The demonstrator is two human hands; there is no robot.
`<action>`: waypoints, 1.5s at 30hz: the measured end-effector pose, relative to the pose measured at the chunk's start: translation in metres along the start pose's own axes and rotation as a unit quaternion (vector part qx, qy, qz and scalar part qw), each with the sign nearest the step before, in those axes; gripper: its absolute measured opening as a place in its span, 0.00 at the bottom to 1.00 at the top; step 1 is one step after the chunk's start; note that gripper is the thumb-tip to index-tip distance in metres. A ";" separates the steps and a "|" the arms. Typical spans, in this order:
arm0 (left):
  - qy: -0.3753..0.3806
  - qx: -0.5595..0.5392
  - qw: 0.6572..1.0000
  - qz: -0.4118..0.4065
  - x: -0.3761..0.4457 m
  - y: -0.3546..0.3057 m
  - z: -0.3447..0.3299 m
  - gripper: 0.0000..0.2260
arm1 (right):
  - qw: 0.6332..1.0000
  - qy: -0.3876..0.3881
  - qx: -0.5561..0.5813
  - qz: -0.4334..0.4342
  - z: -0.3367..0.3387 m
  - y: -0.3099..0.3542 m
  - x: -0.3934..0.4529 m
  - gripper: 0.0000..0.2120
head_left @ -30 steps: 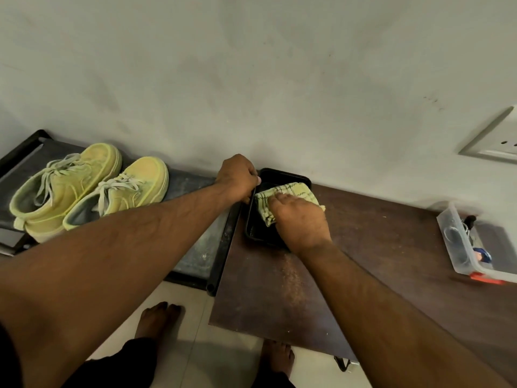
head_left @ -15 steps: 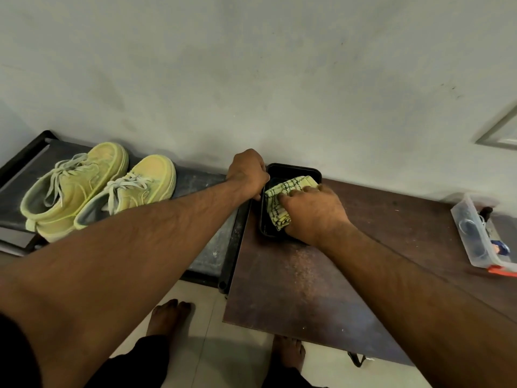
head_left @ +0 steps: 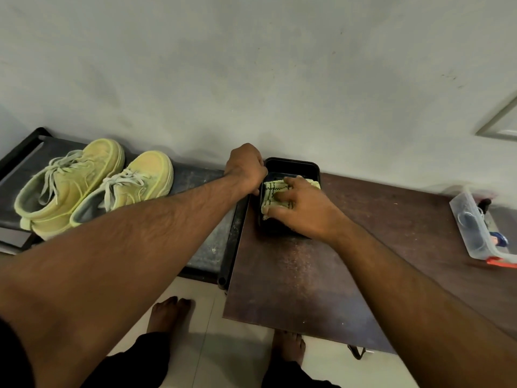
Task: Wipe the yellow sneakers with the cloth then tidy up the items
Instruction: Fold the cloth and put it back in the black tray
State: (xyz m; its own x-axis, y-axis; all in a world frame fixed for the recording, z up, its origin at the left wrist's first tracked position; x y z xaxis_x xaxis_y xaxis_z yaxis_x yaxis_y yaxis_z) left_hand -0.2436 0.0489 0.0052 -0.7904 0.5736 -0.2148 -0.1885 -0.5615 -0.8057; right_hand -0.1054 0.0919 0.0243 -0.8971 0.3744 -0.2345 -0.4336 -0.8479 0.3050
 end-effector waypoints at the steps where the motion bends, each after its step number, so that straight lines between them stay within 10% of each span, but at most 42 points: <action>1: -0.001 0.002 1.000 -0.004 0.001 -0.001 0.000 0.03 | 0.997 -0.002 0.074 -0.001 0.003 -0.003 0.000 0.20; 14: 0.016 0.078 0.996 -0.042 0.006 -0.005 -0.005 0.07 | 0.980 0.156 -0.113 -0.041 -0.051 -0.018 0.034 0.32; 21: -0.016 0.162 0.983 -0.081 -0.031 -0.012 0.015 0.15 | 0.990 0.046 -0.126 -0.035 -0.010 -0.005 0.021 0.30; 32: 0.061 0.230 0.962 -0.132 -0.220 -0.003 0.043 0.21 | 0.992 -0.022 -0.119 -0.035 0.046 0.050 -0.130 0.23; 45: 0.201 0.144 0.949 -0.196 -0.376 -0.008 -0.087 0.21 | 0.976 -0.010 -0.103 -0.194 -0.003 0.003 -0.349 0.24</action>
State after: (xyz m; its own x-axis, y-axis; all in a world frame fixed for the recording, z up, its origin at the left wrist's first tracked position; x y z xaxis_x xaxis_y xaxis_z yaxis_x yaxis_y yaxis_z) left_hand 0.1062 -0.1104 0.0441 -0.3508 0.9210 -0.1695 -0.6189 -0.3639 -0.6961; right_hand 0.2069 -0.0425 0.1041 -0.6715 0.6874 -0.2765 -0.7163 -0.6978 0.0050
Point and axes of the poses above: each hand's wrist, its own x-axis towards the middle knuckle, its own z-axis out of the back of the hand, y = z × x, the point moved 8 cm from there along x, towards the middle knuckle, and after that the axes turned 6 degrees about -x, right-handed, at the moved point
